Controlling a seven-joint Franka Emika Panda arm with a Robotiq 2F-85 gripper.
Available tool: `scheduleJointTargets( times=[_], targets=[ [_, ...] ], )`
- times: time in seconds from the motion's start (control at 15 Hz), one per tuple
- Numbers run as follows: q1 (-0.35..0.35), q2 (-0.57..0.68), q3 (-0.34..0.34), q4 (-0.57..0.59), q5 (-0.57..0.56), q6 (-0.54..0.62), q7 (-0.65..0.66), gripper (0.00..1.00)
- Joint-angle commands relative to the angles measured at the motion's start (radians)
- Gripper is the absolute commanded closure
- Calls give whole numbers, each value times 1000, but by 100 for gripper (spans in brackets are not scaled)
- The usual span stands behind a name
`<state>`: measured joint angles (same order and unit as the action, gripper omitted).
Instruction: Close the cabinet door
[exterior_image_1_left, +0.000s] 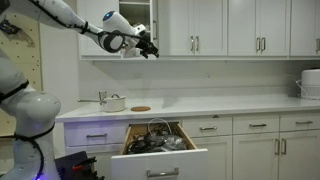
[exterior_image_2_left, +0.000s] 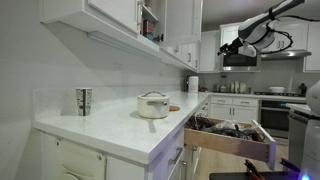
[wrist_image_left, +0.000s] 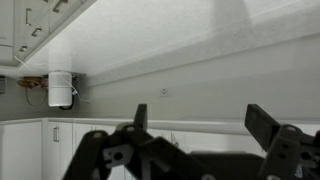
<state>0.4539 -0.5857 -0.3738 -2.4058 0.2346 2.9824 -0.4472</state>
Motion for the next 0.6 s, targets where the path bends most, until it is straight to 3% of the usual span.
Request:
scheduleJointTargets(
  times=[0.0, 0.53],
  targets=[
    [133, 28, -97, 101, 12, -32, -100, 0],
    [455, 52, -386, 328, -3, -123, -414, 0]
  ],
)
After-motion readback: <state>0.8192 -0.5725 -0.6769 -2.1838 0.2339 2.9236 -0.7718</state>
